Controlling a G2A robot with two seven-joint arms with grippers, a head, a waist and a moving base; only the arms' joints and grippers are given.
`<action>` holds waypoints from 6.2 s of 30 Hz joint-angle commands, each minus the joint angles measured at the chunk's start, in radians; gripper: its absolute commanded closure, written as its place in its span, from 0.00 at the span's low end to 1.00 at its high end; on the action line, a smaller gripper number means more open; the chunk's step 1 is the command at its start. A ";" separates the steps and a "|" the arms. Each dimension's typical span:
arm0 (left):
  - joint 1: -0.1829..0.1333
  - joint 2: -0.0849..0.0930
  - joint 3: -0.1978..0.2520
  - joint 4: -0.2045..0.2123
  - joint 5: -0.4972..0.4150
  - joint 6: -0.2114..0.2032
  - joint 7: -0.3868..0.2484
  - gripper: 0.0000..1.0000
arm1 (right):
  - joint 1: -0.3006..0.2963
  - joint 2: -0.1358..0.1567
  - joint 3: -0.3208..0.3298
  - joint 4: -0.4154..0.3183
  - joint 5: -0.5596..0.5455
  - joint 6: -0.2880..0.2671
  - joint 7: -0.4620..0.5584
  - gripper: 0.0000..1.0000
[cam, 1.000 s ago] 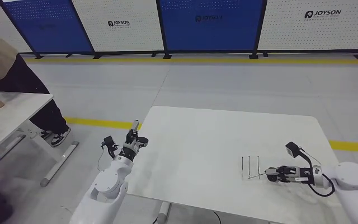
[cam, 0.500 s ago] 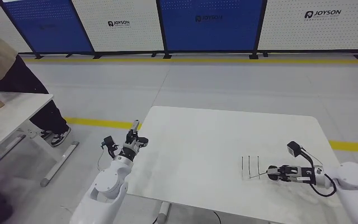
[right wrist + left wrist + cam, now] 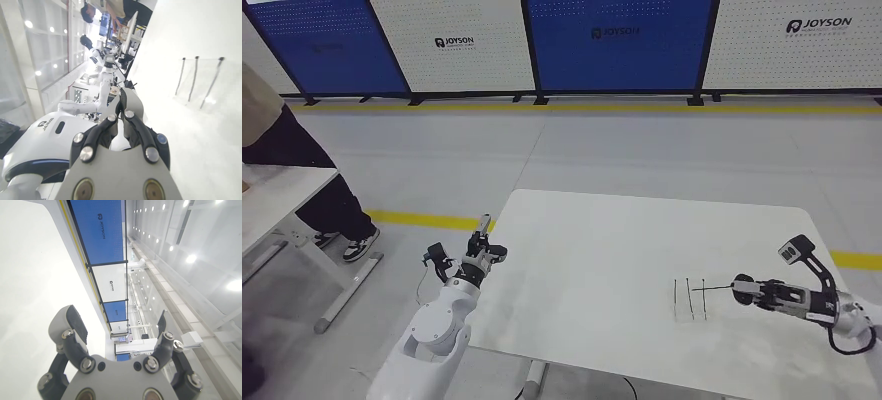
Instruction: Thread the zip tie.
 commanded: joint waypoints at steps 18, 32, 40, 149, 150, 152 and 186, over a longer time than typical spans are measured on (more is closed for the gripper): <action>0.000 0.000 0.000 0.000 0.000 0.000 0.000 0.00 | 0.045 -0.061 -0.113 -0.109 0.053 0.009 -0.219 1.00; -0.070 -0.010 0.177 -0.095 0.154 0.025 -0.106 0.00 | 0.045 -0.061 -0.113 -0.109 0.053 0.009 -0.219 1.00; -0.082 -0.012 0.245 -0.073 0.194 0.042 -0.169 0.00 | 0.045 -0.061 -0.113 -0.109 0.053 0.009 -0.219 1.00; -0.191 -0.087 0.550 0.044 0.118 -0.183 -0.053 1.00 | -0.052 -0.252 -0.278 -0.244 -0.106 0.014 -0.651 1.00; -0.191 -0.087 0.549 0.045 0.118 -0.184 -0.053 1.00 | -0.052 -0.252 -0.278 -0.244 -0.106 0.014 -0.651 1.00; -0.190 -0.087 0.548 0.045 0.120 -0.186 -0.052 1.00 | -0.052 -0.252 -0.278 -0.244 -0.106 0.014 -0.651 1.00; -0.126 -0.083 0.537 0.001 0.417 -0.191 0.083 1.00 | -0.133 -0.228 -0.144 -0.347 -0.143 0.206 -0.598 0.00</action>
